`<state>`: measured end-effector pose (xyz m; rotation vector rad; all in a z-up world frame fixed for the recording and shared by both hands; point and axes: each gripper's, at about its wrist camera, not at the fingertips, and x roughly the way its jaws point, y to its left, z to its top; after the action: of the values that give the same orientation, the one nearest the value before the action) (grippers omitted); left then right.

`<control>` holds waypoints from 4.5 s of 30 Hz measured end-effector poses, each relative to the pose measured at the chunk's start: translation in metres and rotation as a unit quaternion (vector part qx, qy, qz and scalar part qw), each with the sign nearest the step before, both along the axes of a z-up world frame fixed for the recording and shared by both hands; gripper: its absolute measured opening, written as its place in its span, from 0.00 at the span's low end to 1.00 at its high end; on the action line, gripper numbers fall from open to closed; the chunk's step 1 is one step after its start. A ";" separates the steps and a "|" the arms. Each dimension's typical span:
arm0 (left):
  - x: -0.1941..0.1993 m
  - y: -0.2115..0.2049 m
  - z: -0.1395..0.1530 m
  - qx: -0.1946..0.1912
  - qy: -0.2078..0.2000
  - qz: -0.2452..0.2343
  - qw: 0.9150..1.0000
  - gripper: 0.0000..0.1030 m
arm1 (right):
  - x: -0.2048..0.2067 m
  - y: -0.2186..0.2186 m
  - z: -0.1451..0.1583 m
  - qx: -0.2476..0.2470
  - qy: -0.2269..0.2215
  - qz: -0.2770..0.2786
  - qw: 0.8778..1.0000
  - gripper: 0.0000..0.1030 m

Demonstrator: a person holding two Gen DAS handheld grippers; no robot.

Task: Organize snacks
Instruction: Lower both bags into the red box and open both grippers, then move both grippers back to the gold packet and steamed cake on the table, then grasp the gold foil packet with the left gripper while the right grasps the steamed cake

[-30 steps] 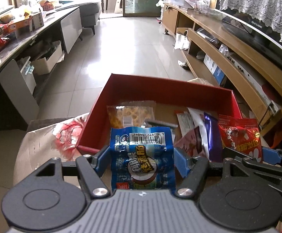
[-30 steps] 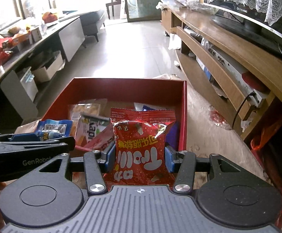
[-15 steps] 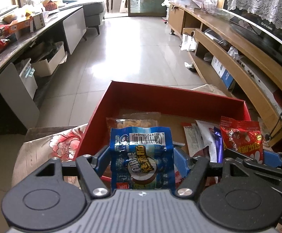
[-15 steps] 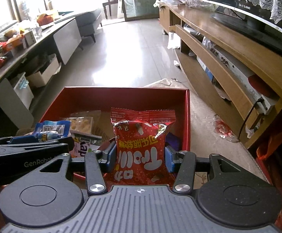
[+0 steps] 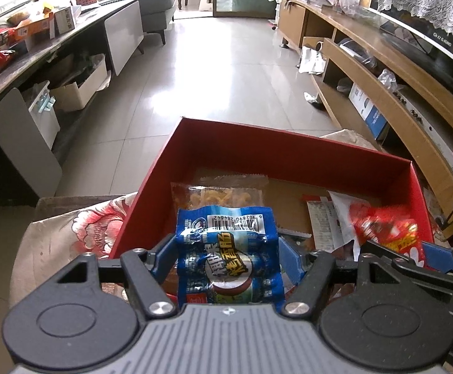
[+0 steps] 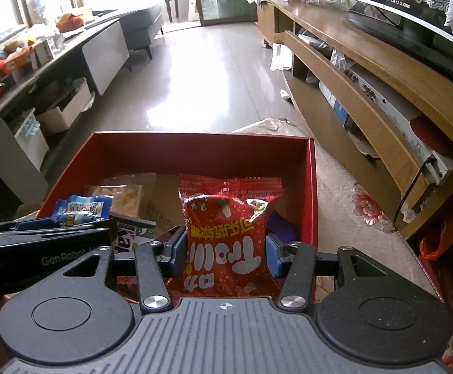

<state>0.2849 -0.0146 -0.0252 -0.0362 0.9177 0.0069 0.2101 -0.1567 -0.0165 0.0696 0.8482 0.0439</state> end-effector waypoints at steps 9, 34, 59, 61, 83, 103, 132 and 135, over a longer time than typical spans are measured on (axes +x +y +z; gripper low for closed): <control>0.001 0.001 -0.002 0.002 0.005 0.006 1.000 0.71 | 0.000 -0.001 0.000 -0.005 -0.005 0.002 1.000 0.65; -0.008 0.018 0.020 -0.026 -0.020 0.028 0.999 0.80 | -0.009 -0.007 0.012 -0.004 -0.029 -0.006 1.000 0.74; -0.037 0.006 0.027 -0.017 -0.027 0.002 0.999 0.80 | -0.029 -0.007 0.023 -0.020 -0.040 -0.010 0.999 0.76; -0.042 0.004 0.027 -0.015 -0.027 -0.002 1.000 0.80 | -0.034 -0.008 0.023 -0.021 -0.038 -0.011 0.999 0.76; -0.114 -0.033 0.010 0.024 -0.009 -0.076 0.997 0.79 | -0.098 -0.023 0.011 -0.057 -0.003 -0.020 0.998 0.76; -0.219 -0.073 -0.051 -0.036 0.140 -0.159 0.977 0.79 | -0.173 -0.078 -0.011 -0.039 0.048 -0.061 0.996 0.79; -0.252 -0.052 -0.048 0.018 0.083 -0.124 0.989 0.39 | -0.150 -0.110 -0.024 0.016 0.077 -0.086 0.993 0.82; -0.251 -0.049 -0.049 0.016 0.080 -0.122 0.989 0.39 | -0.138 -0.102 -0.029 0.051 0.085 -0.089 0.991 0.83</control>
<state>0.0340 -0.0640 -0.0739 0.1073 1.0772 -0.2060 0.0718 -0.2591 -0.0451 0.2488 1.0066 -0.0876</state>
